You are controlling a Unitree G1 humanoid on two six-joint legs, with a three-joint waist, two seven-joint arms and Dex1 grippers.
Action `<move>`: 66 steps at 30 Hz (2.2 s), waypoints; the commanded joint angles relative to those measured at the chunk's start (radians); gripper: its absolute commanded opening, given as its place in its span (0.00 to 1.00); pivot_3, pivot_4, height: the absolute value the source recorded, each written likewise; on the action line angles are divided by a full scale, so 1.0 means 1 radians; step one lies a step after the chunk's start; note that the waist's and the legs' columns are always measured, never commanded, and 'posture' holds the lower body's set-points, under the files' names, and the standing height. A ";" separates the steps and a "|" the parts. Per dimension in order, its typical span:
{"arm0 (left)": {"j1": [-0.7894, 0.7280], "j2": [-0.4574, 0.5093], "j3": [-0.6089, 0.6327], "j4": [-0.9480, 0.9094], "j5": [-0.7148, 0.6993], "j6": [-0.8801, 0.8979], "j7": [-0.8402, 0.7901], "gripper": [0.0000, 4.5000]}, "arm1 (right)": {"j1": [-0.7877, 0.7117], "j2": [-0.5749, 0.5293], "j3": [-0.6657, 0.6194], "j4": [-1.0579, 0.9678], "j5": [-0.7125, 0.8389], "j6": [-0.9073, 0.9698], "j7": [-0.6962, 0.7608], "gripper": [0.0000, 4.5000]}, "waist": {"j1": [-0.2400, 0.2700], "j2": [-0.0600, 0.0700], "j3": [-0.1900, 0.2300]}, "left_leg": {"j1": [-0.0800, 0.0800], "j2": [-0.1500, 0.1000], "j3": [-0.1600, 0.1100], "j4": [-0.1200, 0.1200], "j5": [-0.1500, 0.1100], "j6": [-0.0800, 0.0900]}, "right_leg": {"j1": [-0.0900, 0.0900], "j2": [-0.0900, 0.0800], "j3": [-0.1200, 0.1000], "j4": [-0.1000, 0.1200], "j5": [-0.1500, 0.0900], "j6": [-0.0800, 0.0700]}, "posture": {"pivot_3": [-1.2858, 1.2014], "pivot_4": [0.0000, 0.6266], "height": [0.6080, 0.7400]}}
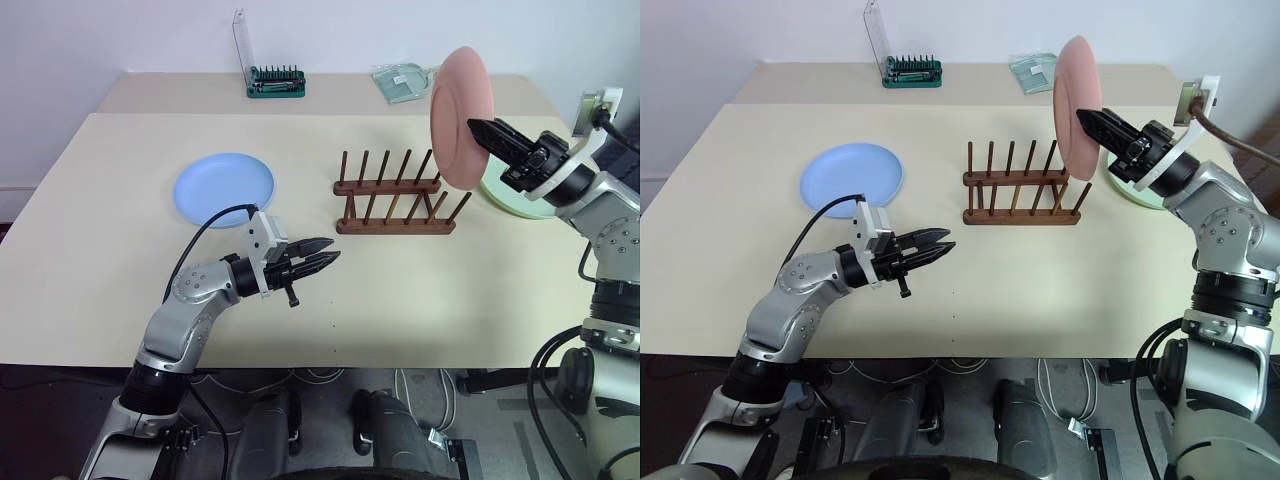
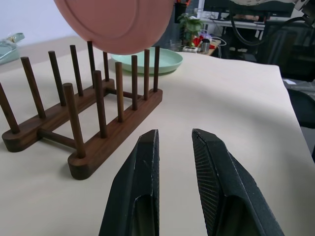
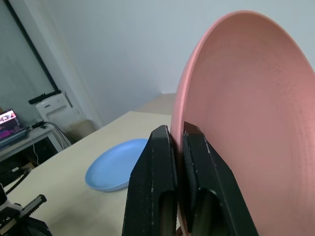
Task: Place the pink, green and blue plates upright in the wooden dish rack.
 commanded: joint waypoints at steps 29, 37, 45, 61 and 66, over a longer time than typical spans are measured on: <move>0.033 -0.009 0.002 -0.005 -0.006 -0.053 -0.011 0.23 | -0.025 -0.039 -0.175 0.070 -0.087 -0.226 -0.229 0.98 | 0.002 0.001 0.000 | -0.001 0.000 0.000 0.000 0.000 0.000 | -0.001 0.000 0.000 0.000 0.000 0.000 | 0.52 0.24 1.00; 0.036 -0.007 0.008 -0.003 -0.009 -0.051 -0.012 0.23 | 0.029 -0.195 -0.039 0.231 -0.362 -0.441 -0.151 0.98 | -0.011 0.001 0.000 | -0.001 0.000 0.001 -0.001 -0.001 0.001 | -0.001 0.000 0.000 -0.002 0.000 0.000 | 0.52 0.24 1.00; 0.010 -0.008 0.004 0.012 -0.009 -0.049 -0.025 0.23 | 0.000 -0.221 0.295 0.542 -0.786 -0.814 -0.140 0.98 | -0.027 0.001 0.000 | 0.001 0.000 0.001 0.000 0.000 -0.001 | -0.001 0.000 0.001 0.001 -0.001 0.001 | 0.52 0.24 1.00; 0.037 0.005 0.015 -0.032 -0.014 -0.033 0.002 0.23 | -0.228 -0.137 0.495 1.025 -1.085 -0.967 -0.361 0.57 | -0.025 0.001 0.000 | 0.002 0.000 0.002 0.000 0.001 -0.001 | 0.000 0.001 0.002 0.001 0.000 0.000 | 0.52 0.24 1.00; 0.040 0.006 0.014 -0.039 -0.016 -0.029 0.008 0.23 | -0.224 -0.136 0.495 1.046 -1.107 -0.960 -0.410 0.01 | -0.028 0.001 0.000 | 0.003 0.000 0.003 0.000 0.001 -0.002 | 0.001 0.001 0.002 0.002 0.000 0.000 | 0.52 0.24 1.00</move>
